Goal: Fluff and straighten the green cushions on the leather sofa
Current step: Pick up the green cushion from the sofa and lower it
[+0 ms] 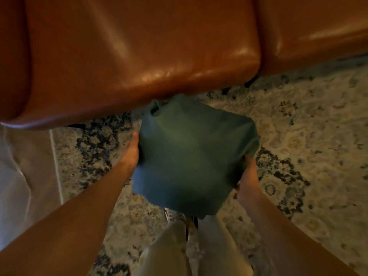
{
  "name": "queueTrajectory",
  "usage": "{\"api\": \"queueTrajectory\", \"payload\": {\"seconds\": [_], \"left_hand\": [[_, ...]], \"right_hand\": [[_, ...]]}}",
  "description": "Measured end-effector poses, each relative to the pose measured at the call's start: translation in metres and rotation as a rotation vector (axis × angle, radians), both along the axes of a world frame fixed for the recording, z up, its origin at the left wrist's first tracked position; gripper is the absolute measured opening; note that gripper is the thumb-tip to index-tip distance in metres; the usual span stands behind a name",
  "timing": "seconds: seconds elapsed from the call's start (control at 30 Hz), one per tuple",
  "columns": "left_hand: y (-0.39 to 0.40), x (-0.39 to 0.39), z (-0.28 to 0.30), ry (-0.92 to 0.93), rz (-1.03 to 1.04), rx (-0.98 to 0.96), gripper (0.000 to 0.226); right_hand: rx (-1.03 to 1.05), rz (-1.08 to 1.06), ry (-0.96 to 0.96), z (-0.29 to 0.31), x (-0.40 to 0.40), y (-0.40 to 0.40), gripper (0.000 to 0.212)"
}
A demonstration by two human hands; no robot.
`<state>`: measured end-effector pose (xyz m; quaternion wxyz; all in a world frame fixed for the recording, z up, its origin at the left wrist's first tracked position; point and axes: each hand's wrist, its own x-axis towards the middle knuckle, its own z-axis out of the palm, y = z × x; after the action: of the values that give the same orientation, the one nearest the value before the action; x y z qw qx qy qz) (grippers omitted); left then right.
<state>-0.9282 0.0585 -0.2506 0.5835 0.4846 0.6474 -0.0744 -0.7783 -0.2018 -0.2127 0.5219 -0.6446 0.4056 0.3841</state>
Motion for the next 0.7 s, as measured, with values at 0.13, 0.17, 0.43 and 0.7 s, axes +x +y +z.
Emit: {"api": "queueTrajectory", "payload": {"seconds": [0.13,0.17,0.43,0.7], "left_hand": [[-0.015,0.007,0.097,-0.059,0.077,-0.014,0.060],[-0.015,0.009,0.122,-0.055,0.083,0.001,0.060],[0.014,0.031,0.257,-0.198,0.228,0.062,0.065],[0.083,0.057,0.314,-0.309,0.418,0.092,0.050]], "right_hand": [[0.054,0.058,-0.061,0.092,0.017,-0.007,0.047],[0.074,0.084,-0.071,0.115,0.024,-0.007,0.044],[0.216,0.258,-0.271,0.254,0.078,0.037,0.038],[0.325,0.267,-0.381,0.324,0.143,0.142,0.051]]}}
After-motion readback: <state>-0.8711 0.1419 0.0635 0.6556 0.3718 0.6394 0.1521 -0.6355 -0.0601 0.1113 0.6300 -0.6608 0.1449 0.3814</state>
